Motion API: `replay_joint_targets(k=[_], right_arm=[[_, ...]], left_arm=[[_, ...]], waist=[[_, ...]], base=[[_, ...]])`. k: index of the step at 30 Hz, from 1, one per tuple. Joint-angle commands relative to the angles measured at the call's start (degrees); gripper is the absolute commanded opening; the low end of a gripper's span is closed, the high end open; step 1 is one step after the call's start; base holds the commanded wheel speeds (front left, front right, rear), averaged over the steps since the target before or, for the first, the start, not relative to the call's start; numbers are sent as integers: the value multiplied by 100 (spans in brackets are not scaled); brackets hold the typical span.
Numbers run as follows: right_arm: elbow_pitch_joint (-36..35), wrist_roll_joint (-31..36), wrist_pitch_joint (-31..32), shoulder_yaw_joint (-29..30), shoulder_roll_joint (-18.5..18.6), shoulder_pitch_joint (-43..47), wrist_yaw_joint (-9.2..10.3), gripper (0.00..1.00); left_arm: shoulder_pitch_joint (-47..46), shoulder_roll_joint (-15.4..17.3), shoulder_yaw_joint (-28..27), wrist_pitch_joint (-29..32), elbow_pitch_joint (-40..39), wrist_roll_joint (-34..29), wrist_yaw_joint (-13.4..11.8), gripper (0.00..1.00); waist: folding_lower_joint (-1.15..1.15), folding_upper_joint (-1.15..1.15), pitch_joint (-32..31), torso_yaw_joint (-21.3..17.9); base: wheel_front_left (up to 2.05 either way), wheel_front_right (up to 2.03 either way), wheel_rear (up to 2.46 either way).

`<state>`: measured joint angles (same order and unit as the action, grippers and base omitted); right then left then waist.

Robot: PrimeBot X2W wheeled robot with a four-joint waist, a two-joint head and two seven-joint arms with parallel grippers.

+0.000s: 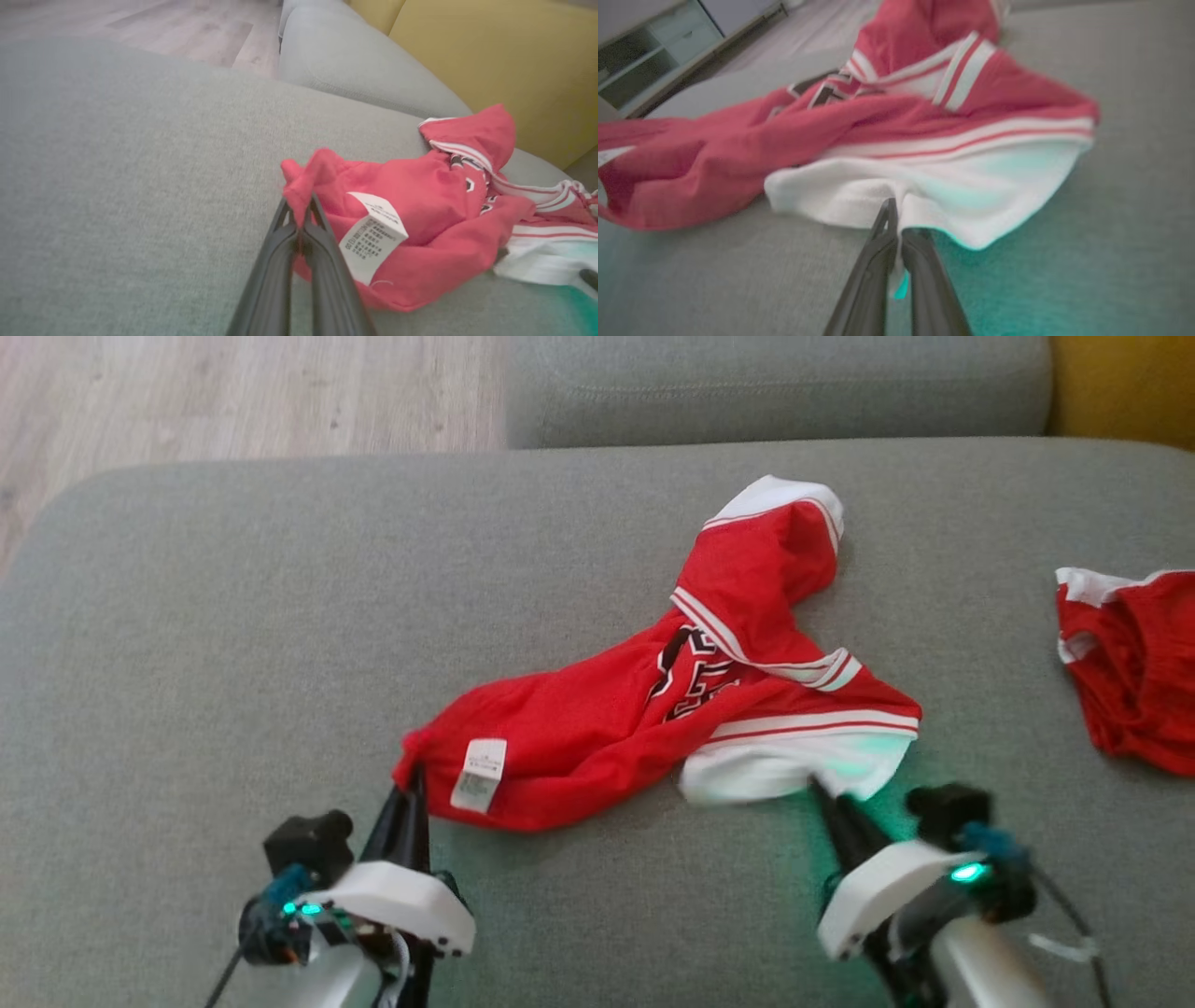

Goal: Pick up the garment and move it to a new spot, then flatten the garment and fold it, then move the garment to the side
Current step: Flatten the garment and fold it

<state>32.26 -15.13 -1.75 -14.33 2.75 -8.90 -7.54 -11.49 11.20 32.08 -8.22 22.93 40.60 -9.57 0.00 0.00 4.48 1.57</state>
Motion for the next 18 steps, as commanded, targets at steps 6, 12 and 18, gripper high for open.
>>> replay_joint_targets(k=[6,12,18], right_arm=[[-1587,169,-396,845,13,-310,5,0],[-3787,553,165,1640,13,-138,5,0],[-5441,724,822,1962,13,-248,5,0]], left_arm=[[-193,341,-543,-253,-1083,80,-23,0],[-333,724,-908,-165,-2632,93,-179,0],[-884,1117,-1184,254,-4049,-37,-368,0]], waist=[[0,0,-389,-145],[0,0,-612,-248],[0,0,-671,-307]], base=[[0,0,0],[0,0,0],[0,0,0]])
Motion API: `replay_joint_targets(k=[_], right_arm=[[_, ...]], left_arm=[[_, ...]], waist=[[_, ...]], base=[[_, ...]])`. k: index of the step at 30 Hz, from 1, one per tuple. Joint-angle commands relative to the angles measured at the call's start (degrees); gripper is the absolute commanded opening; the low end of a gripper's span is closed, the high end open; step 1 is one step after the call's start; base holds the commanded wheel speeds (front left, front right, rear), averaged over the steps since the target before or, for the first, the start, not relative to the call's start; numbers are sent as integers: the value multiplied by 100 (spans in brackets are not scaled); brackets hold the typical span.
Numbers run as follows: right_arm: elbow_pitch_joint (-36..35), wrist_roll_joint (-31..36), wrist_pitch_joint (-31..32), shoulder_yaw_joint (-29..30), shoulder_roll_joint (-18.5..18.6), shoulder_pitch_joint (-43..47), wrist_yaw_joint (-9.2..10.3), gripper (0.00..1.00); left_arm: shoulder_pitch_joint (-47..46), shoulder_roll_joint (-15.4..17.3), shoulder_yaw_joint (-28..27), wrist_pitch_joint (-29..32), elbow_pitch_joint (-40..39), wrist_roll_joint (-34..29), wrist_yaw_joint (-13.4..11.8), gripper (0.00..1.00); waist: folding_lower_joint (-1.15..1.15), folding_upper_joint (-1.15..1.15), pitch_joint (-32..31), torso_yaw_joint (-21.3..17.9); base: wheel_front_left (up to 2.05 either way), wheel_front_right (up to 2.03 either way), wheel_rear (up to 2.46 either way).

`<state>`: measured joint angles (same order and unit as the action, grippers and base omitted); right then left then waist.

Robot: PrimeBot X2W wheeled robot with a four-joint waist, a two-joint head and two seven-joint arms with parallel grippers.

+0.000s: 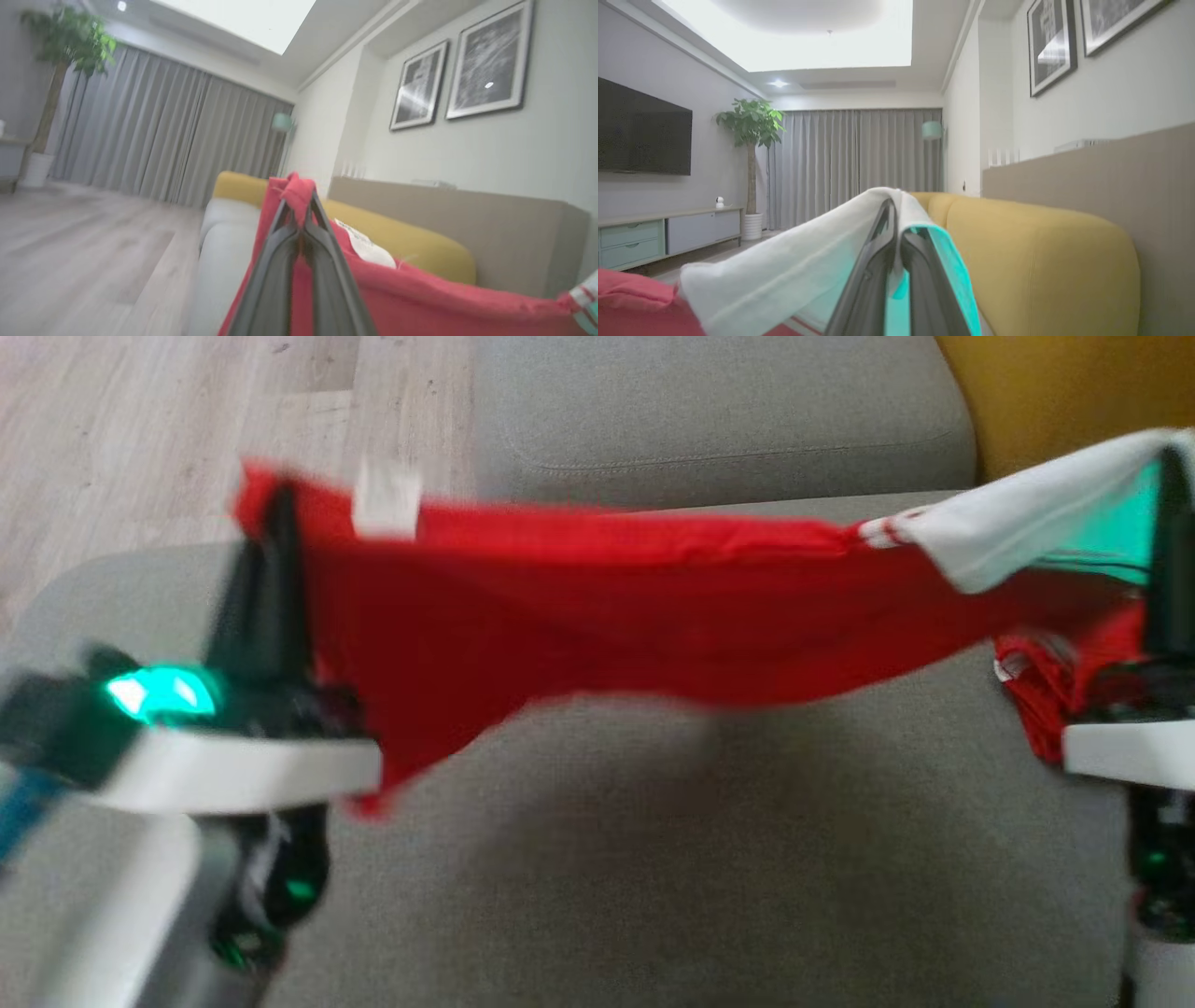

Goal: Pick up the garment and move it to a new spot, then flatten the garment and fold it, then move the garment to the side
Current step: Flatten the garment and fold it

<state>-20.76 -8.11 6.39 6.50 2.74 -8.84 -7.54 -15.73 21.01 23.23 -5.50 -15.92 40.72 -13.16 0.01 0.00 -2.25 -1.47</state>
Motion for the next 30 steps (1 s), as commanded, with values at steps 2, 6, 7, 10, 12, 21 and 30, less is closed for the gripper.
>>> replay_joint_targets(k=[2,6,7,10,12,21,30], right_arm=[[-651,68,259,-60,14,-345,5,0],[-1220,-44,755,0,14,-527,5,0],[-1274,-71,864,13,14,-579,5,0],[-1239,-50,1150,-23,40,-775,5,0],[-1058,-196,1277,-123,36,-997,5,0],[733,-69,1003,-694,324,-3061,5,0],[3002,459,83,-1227,84,-5495,5,0]], left_arm=[[-795,277,-390,219,-611,-92,-58,0],[-1465,479,-446,766,-1059,-116,-110,0],[-1613,524,-421,894,-1074,-142,-109,0],[-1984,529,-355,1198,-928,-72,-82,0],[-2236,610,-314,1340,-678,-117,-9,0],[-3971,805,-113,1430,1255,-537,681,0],[-5683,789,-135,543,3299,-1036,1207,0]], waist=[[-1,0,9,-22],[-1,0,95,-56],[-1,0,135,-62],[-1,0,355,-80],[-1,0,603,-101],[-1,0,1838,-285],[-1,0,1913,-774]], base=[[0,0,0],[0,0,0],[0,0,0],[0,0,0],[0,0,0],[0,0,0],[0,0,0]])
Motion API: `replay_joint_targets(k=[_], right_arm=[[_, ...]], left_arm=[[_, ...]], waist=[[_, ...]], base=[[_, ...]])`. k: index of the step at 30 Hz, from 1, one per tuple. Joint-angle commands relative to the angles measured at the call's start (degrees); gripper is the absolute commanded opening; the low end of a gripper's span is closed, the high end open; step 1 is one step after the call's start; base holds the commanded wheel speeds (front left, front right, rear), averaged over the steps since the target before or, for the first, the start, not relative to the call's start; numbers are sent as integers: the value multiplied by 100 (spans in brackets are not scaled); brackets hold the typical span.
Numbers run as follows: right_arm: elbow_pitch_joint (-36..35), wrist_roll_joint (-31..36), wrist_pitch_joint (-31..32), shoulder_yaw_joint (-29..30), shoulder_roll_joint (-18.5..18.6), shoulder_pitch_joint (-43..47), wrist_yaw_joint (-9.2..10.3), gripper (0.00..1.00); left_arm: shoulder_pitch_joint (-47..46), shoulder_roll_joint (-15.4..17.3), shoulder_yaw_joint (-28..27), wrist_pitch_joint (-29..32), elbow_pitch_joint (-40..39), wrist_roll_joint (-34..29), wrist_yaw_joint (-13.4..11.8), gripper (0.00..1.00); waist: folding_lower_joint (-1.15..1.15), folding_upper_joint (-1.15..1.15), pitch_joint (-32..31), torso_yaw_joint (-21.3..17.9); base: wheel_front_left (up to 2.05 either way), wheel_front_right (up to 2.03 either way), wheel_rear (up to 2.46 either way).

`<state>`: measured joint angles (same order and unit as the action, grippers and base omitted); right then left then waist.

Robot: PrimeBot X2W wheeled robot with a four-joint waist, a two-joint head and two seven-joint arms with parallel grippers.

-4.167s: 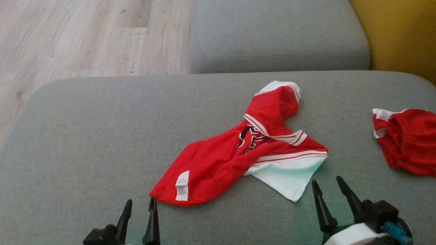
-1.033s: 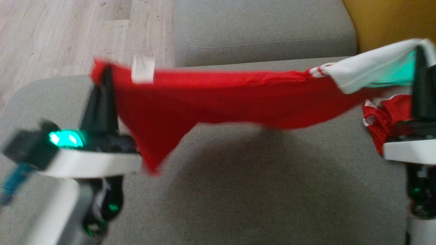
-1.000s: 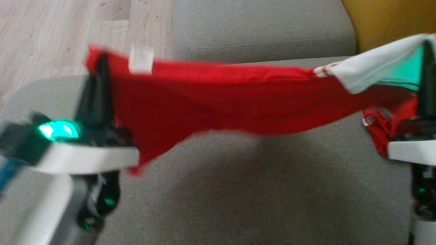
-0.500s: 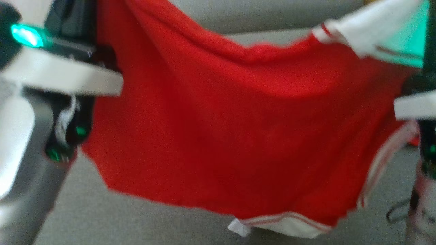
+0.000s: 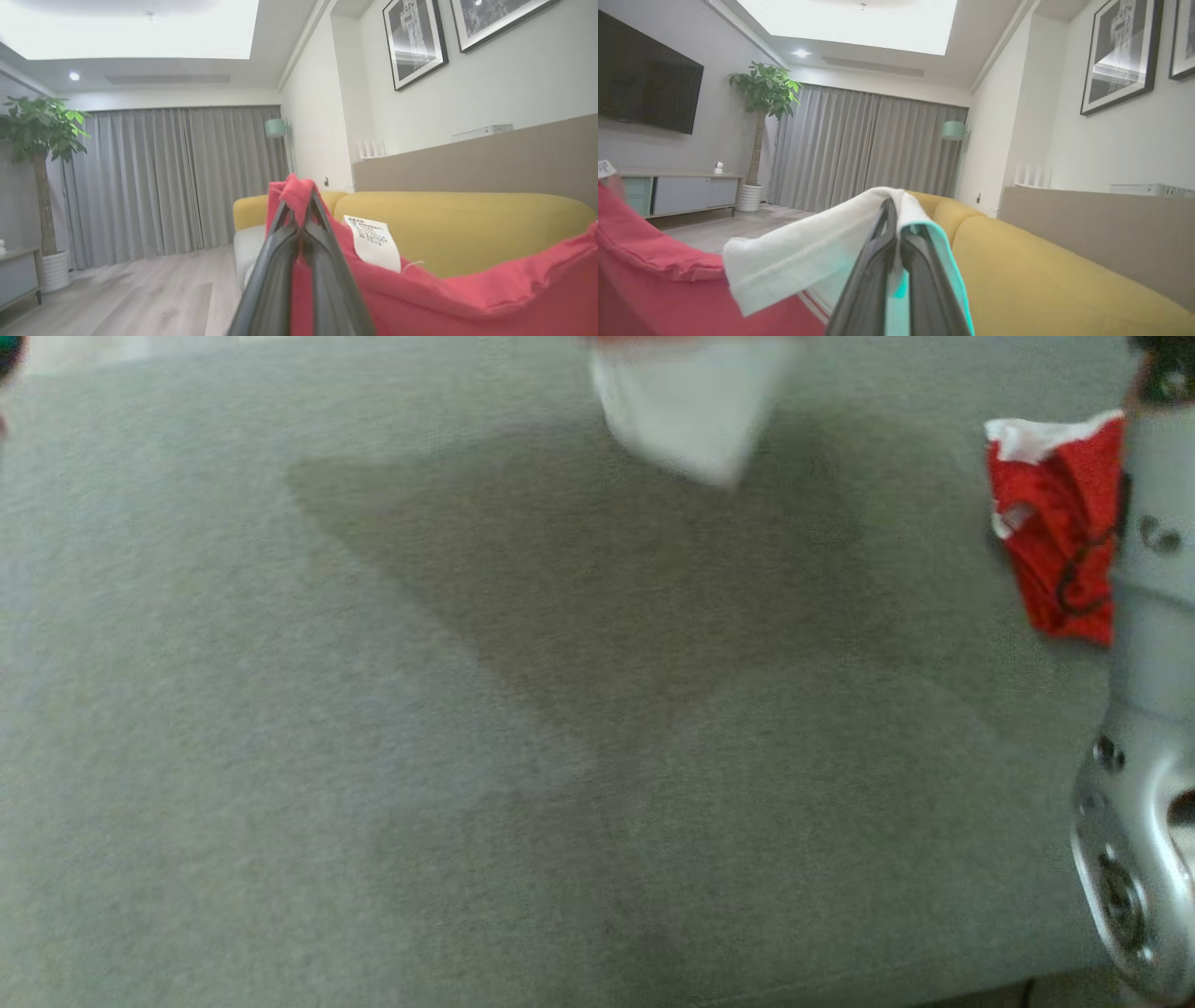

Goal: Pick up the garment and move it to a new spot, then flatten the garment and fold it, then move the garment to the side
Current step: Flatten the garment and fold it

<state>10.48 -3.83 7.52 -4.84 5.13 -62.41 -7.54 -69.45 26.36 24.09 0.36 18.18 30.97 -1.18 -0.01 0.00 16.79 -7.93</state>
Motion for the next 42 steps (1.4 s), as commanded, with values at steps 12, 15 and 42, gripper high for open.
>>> replay_joint_targets(k=[12,15,42], right_arm=[[902,-68,-650,-556,-223,-378,5,0],[971,-88,-782,-648,-223,-82,5,0],[-1831,-625,-207,-382,-224,5459,5,0]], left_arm=[[-629,26,-67,-893,1302,-207,268,0],[-404,-27,-56,-1109,1456,-161,301,0],[5034,-864,-1395,-1534,-712,934,116,0]], waist=[[1,0,1150,-227],[1,0,1408,-180],[1,0,-113,291]], base=[[0,0,0],[0,0,0],[0,0,0]])
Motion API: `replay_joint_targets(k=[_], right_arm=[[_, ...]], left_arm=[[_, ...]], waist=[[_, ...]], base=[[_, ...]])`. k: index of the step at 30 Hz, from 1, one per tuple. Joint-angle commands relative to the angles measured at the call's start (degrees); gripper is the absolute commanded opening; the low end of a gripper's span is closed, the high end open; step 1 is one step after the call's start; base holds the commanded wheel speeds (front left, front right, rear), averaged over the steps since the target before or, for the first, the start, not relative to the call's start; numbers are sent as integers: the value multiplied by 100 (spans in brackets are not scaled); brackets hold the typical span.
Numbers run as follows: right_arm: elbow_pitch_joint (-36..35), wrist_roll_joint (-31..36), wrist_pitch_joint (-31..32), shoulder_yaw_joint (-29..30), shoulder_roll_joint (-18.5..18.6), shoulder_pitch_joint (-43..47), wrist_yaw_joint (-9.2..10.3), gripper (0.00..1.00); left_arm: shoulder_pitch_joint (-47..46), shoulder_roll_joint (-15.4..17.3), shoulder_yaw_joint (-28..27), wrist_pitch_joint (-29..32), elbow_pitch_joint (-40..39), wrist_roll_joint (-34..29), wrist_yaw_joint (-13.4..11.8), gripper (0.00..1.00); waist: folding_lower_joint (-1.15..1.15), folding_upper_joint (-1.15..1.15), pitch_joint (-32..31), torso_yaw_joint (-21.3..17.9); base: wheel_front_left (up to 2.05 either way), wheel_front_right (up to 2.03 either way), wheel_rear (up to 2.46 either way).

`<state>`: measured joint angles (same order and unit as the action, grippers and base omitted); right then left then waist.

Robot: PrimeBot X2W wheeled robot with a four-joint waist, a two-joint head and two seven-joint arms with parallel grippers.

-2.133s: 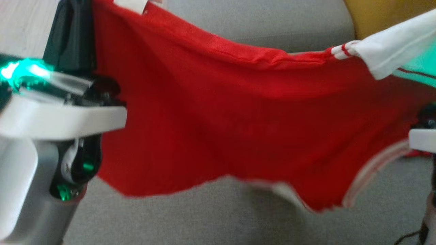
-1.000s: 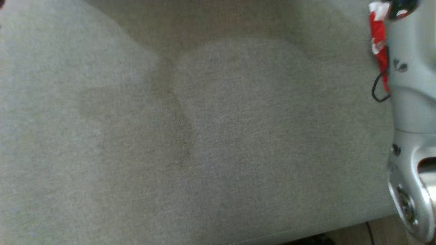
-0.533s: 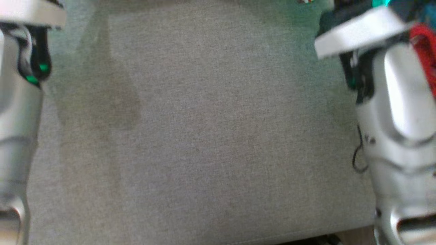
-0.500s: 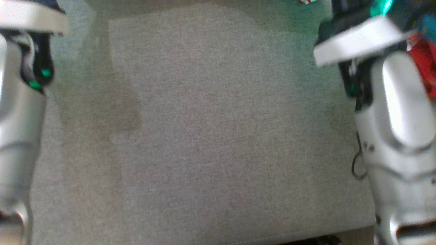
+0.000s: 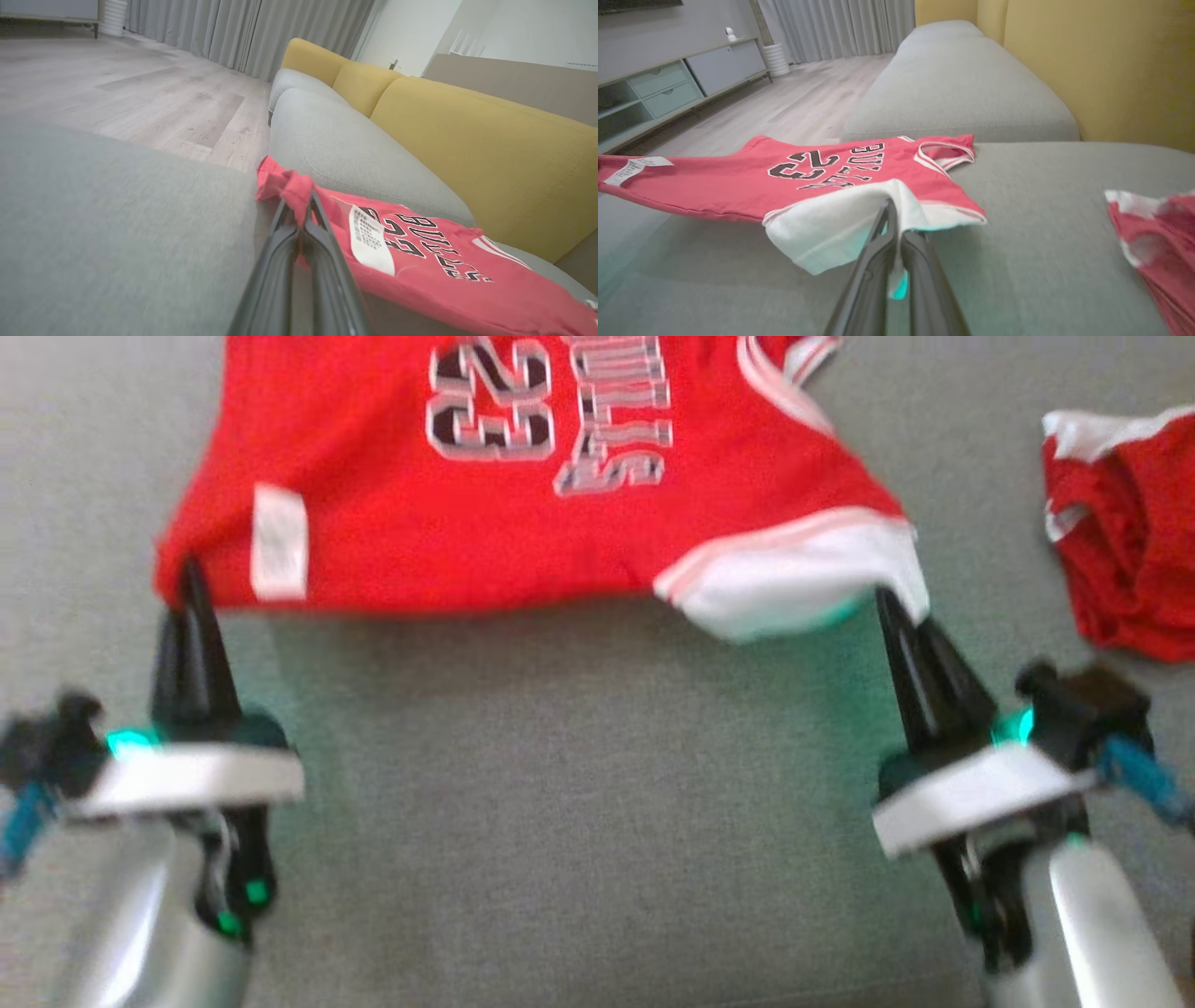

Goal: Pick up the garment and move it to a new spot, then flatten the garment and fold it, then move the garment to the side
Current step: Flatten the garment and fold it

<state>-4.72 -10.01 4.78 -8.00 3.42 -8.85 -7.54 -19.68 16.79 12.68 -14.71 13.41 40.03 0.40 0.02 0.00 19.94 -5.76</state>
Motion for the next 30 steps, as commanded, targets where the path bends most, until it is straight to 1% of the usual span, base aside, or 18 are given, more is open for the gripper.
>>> replay_joint_targets(k=[1,6,10,12,13,16,19,24,27,30], right_arm=[[-464,-1,167,-27,-54,345,5,0],[-1268,-37,719,166,-54,1525,5,0],[-1801,-106,1147,274,-54,2362,5,0],[-2008,-143,1332,308,-54,2715,5,0],[-2008,-143,1332,308,-54,2715,5,0],[-2160,-264,1516,329,-54,3065,5,0],[-2091,-413,1577,346,-54,3133,5,0],[-1648,-663,1589,530,-54,2940,5,0],[-1344,-722,1613,669,-54,2728,5,0],[-1010,-722,1642,755,-54,2483,5,0]], left_arm=[[296,48,-242,-28,-315,49,-48,0],[1384,-85,-152,-6,-740,163,-162,0],[2185,-63,-67,142,-1159,220,-309,0],[2538,-42,-13,256,-1375,249,-387,0],[2538,-42,-13,256,-1375,249,-387,0],[2932,-31,58,411,-1612,295,-495,0],[3131,-61,157,607,-1635,379,-560,0],[3068,-214,333,933,-1446,560,-597,0],[2945,-351,388,1158,-1312,752,-628,0],[2775,-639,293,1316,-1178,1173,-649,0]], waist=[[-2,0,-589,88],[-2,0,-1255,164],[-2,0,-1629,205],[-2,0,-1758,219],[-2,0,-1758,219],[-2,0,-1893,228],[-2,0,-1976,242],[-2,0,-2016,316],[-2,0,-2032,369],[-2,0,-2038,424]], base=[[0,0,0],[0,0,0],[0,0,0],[0,0,0],[0,0,0],[0,0,0],[0,0,0],[0,0,0],[0,0,0],[0,0,0]])
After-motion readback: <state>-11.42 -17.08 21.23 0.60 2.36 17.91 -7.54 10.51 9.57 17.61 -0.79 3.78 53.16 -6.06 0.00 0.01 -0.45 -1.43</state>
